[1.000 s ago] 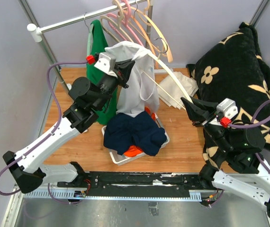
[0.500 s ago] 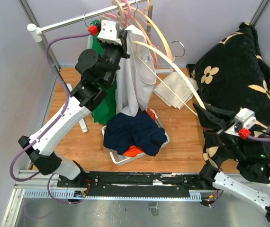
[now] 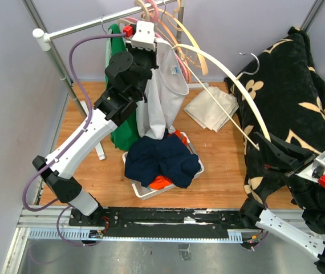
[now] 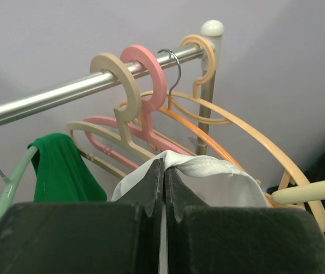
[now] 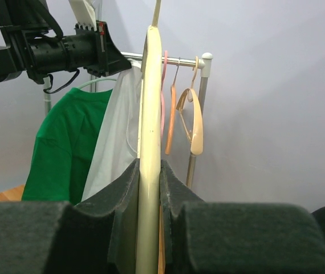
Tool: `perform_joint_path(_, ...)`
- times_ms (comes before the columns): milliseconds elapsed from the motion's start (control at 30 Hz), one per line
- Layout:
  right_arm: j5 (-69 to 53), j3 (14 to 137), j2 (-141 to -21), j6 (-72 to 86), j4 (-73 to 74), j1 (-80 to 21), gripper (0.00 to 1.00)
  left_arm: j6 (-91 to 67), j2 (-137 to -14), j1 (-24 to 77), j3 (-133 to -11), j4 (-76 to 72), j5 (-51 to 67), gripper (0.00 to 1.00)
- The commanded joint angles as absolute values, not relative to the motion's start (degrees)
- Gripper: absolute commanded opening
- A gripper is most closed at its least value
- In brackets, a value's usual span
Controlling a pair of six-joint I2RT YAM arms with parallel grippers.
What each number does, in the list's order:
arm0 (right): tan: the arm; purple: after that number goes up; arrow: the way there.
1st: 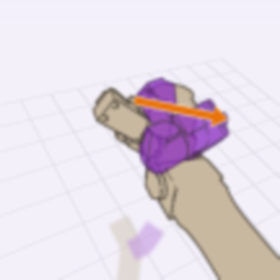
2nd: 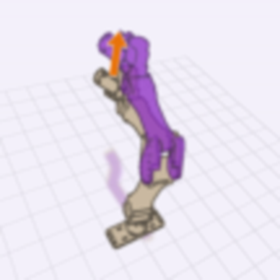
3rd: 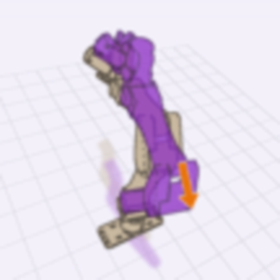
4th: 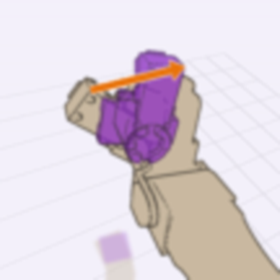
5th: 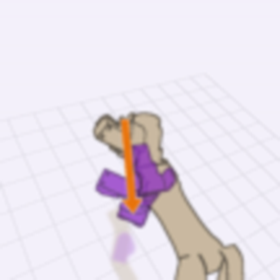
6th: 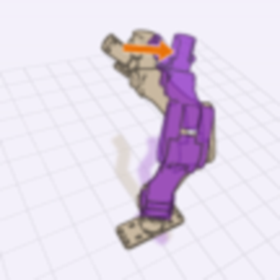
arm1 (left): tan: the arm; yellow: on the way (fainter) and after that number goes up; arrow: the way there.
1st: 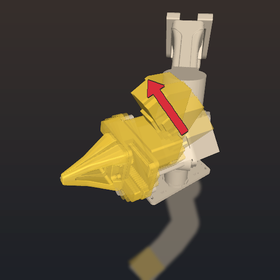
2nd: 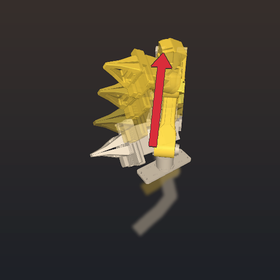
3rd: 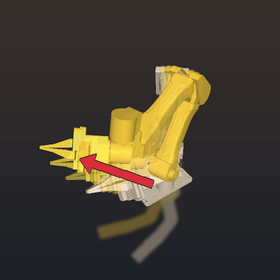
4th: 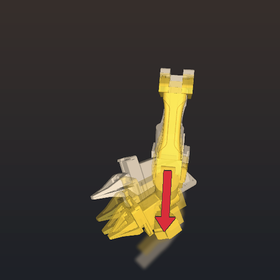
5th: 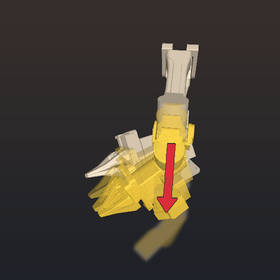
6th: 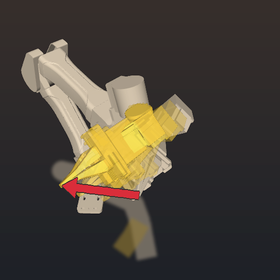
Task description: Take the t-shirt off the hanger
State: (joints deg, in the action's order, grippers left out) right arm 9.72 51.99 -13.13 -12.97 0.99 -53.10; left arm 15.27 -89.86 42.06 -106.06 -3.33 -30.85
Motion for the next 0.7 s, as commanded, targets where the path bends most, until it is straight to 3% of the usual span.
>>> perform_joint_path(0, 11.7, 53.0, -11.4, -14.6, -2.1, -52.7, 0.01, 15.3, -86.5, 41.7, -104.9, -2.6, -31.0, 0.01)
perform_joint_path(300, 17.5, 53.9, -14.1, -16.3, -3.2, -52.7, 0.01, 10.5, -77.1, 41.7, -98.8, -3.9, -13.3, 0.00)
perform_joint_path(667, 18.2, 53.3, -17.2, -16.4, -5.6, -52.7, 0.01, -1.3, -71.1, 41.7, -105.5, -15.1, 3.2, 0.01)
